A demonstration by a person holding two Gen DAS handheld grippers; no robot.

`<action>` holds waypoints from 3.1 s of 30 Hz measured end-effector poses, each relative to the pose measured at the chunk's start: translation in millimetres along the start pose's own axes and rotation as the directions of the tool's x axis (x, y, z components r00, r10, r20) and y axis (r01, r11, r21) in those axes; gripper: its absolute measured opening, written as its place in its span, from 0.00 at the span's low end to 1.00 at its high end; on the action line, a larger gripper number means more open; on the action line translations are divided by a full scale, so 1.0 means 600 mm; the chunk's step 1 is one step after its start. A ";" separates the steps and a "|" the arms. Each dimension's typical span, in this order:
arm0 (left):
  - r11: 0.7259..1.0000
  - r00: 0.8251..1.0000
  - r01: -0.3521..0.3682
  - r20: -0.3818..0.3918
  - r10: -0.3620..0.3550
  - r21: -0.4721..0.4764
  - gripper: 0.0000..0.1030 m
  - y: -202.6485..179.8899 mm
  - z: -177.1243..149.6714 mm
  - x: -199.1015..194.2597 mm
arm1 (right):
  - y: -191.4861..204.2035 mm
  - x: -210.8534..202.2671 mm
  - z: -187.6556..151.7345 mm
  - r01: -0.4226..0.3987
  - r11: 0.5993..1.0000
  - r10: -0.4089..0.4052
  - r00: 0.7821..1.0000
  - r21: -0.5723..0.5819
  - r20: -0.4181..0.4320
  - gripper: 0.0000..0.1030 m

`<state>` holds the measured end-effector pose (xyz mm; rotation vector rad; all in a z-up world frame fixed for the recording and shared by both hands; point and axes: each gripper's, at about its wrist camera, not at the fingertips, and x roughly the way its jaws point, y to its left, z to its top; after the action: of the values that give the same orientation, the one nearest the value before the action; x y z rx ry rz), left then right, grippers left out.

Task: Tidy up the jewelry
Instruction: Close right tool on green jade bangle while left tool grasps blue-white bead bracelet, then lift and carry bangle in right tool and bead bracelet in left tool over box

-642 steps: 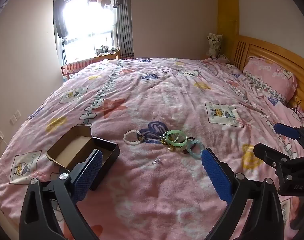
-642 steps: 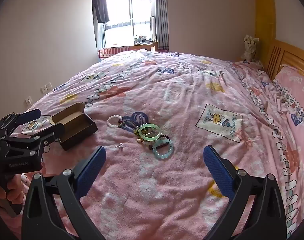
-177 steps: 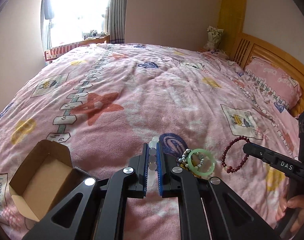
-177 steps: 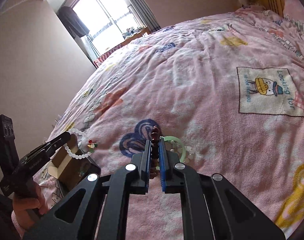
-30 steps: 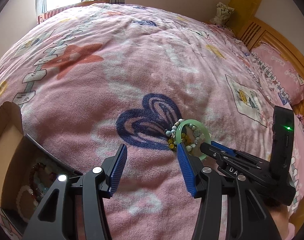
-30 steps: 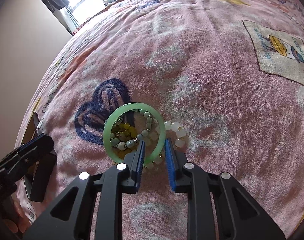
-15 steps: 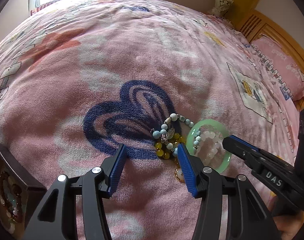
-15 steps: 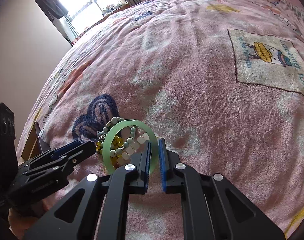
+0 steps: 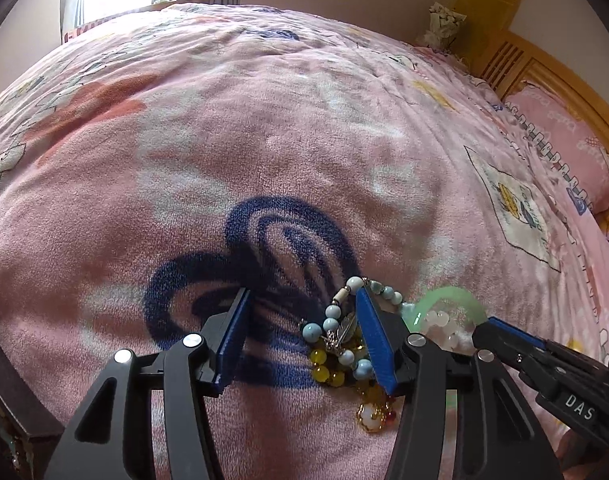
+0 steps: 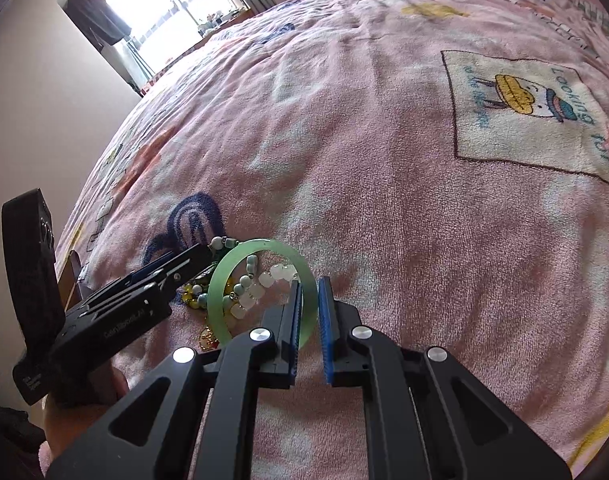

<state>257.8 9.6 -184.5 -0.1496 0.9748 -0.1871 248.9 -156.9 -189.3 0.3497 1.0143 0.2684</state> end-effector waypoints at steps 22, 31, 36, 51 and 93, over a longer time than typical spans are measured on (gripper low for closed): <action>0.998 0.998 -0.008 0.067 0.004 0.058 0.02 -0.009 -0.004 -0.001 | -0.020 -0.005 0.002 0.010 1.000 -0.011 1.000 0.026 0.004 0.09; 0.999 0.999 0.035 0.038 -0.036 0.025 0.02 -0.001 0.000 0.002 | -0.010 -0.020 0.004 0.004 1.000 -0.005 1.000 0.013 0.017 0.10; 0.997 0.996 0.082 0.033 -0.082 0.008 0.13 0.002 0.003 0.004 | -0.013 -0.015 0.003 -0.001 1.000 0.000 1.000 0.016 0.011 0.10; 0.994 0.999 0.000 0.050 -0.005 0.108 0.19 -0.024 0.001 0.026 | -0.023 -0.017 0.003 -0.010 0.999 0.009 1.000 0.031 0.011 0.10; 0.979 0.905 -0.198 0.394 0.160 0.057 0.06 0.038 -0.016 -0.348 | 0.195 -0.154 0.013 -0.217 0.964 0.241 0.956 -0.151 0.166 0.10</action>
<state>137.7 78.4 -26.3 -0.0054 0.5771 -0.0306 202.5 -86.2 -66.0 0.3658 0.7698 0.5019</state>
